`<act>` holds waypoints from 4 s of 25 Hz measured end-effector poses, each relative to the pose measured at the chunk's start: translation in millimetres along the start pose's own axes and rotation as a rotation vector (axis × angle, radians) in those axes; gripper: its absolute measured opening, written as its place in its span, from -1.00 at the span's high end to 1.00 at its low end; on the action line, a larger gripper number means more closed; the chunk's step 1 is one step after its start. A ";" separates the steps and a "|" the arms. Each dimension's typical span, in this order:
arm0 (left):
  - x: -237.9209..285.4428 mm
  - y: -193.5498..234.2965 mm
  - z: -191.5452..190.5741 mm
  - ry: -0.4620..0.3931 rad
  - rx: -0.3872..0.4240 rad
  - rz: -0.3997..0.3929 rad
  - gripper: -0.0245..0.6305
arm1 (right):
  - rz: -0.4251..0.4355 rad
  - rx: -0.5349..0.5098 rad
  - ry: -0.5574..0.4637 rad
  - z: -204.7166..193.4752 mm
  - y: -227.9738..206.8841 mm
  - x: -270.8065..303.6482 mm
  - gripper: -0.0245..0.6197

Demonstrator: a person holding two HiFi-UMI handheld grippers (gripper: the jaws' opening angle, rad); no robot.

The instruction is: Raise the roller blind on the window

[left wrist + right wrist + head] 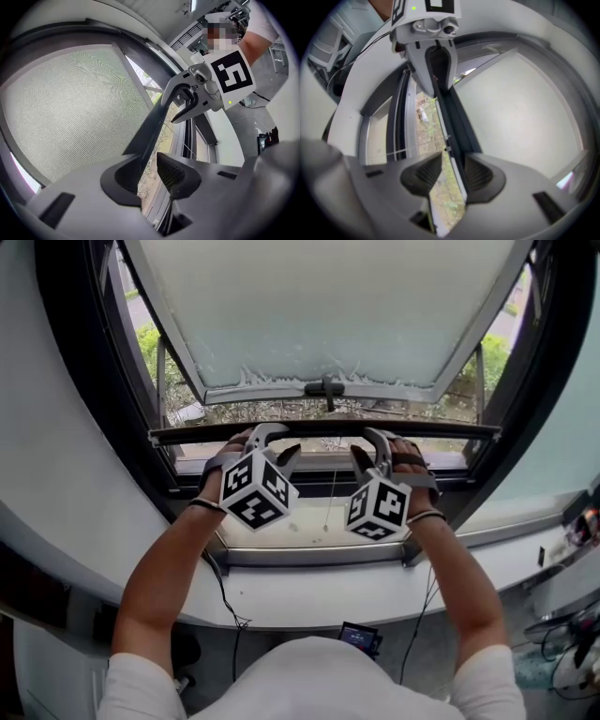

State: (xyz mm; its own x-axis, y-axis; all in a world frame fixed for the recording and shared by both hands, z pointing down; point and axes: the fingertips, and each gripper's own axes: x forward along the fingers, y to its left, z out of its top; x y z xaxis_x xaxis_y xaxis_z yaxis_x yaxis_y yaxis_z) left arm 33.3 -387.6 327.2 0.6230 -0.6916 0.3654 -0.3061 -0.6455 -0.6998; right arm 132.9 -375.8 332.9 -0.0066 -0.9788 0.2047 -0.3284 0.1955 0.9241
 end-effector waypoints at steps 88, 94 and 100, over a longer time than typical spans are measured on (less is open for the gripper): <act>-69.0 134.4 113.2 -0.146 0.033 0.145 0.61 | 0.267 0.470 -0.053 -9.6 108.5 -40.1 0.47; -76.7 149.0 126.7 -0.145 0.050 0.164 0.61 | 0.265 0.469 -0.057 -7.0 106.2 -39.9 0.47; -79.5 156.7 132.1 -0.137 0.057 0.172 0.61 | 0.299 0.546 -0.059 0.3 104.8 -27.4 0.47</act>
State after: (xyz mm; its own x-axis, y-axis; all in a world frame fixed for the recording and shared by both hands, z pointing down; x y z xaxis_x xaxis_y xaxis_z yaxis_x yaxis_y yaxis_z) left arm 30.9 -390.9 107.4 0.6584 -0.7368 0.1537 -0.3772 -0.4997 -0.7798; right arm 98.4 -328.5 424.1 -0.2197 -0.8915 0.3961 -0.7399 0.4169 0.5280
